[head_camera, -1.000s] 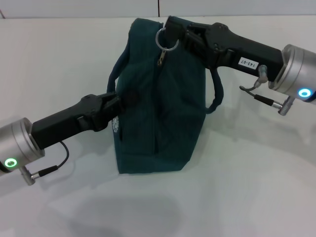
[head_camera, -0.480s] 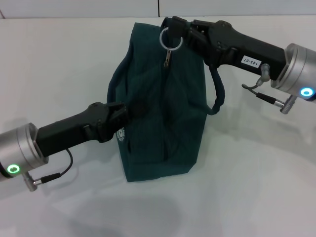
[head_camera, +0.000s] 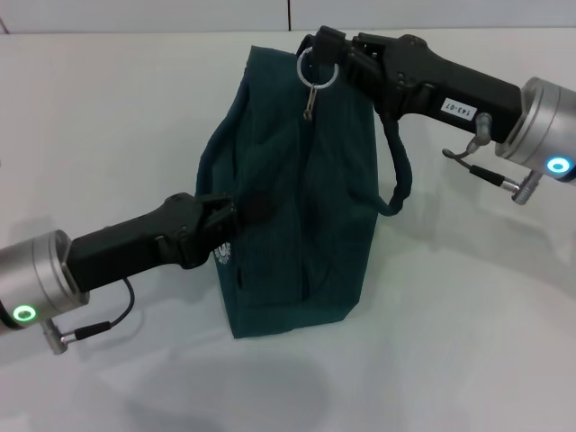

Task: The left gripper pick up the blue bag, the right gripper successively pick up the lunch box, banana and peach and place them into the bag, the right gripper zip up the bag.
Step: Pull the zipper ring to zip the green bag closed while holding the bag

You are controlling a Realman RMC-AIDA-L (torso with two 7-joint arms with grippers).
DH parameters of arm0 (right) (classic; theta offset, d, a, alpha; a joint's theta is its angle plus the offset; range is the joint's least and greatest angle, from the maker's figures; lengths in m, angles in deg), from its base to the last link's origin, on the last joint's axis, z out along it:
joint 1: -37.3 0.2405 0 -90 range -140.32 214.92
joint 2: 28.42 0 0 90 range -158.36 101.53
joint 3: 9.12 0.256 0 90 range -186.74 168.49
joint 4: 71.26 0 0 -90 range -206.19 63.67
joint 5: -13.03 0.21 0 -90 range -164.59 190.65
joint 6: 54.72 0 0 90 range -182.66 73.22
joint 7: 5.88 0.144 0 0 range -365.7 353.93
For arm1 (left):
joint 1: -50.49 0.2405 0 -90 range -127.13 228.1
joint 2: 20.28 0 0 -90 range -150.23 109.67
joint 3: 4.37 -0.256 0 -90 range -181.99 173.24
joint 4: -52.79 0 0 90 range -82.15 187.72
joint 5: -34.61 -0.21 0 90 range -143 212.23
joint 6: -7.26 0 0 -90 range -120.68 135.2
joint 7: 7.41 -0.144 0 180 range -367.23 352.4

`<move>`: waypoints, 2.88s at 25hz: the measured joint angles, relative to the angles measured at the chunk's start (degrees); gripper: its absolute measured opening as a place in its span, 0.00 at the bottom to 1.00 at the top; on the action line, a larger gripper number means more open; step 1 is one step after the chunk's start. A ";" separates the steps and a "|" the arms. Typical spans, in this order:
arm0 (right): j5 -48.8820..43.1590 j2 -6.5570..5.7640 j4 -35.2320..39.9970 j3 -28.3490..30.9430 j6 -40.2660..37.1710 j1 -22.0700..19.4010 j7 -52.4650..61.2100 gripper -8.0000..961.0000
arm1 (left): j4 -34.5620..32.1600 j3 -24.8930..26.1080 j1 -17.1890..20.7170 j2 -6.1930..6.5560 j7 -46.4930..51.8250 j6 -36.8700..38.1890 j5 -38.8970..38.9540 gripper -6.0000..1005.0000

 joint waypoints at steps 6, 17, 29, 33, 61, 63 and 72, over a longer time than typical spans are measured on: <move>0.00 -0.07 0.00 0.86 0.72 -0.23 -0.32 0.02 | -0.24 0.00 0.38 0.10 0.00 0.94 0.14 0.09; -0.01 -0.09 -1.39 1.89 3.25 0.00 -2.37 0.02 | -0.01 0.15 1.41 0.16 -1.72 3.07 0.35 0.10; -0.07 0.00 -1.40 4.36 6.27 0.13 -5.35 0.02 | -0.05 0.05 3.10 0.11 -2.27 4.57 0.40 0.10; -0.19 -0.04 -1.41 4.78 7.52 -0.16 -5.89 0.02 | -0.24 0.11 3.59 0.17 -2.29 5.95 0.36 0.10; 0.03 -0.17 -2.75 7.90 -2.52 -7.57 -6.99 0.02 | 1.64 16.90 1.17 0.70 5.83 2.86 2.63 0.43; 0.10 -0.14 -2.82 7.92 -3.04 -8.29 -6.99 0.02 | 1.63 16.95 -0.06 1.35 7.54 1.13 2.62 0.52; 0.59 0.01 -4.02 7.95 -4.22 -9.55 -7.43 0.02 | -7.01 15.60 -6.70 2.73 18.97 -0.96 -3.36 0.88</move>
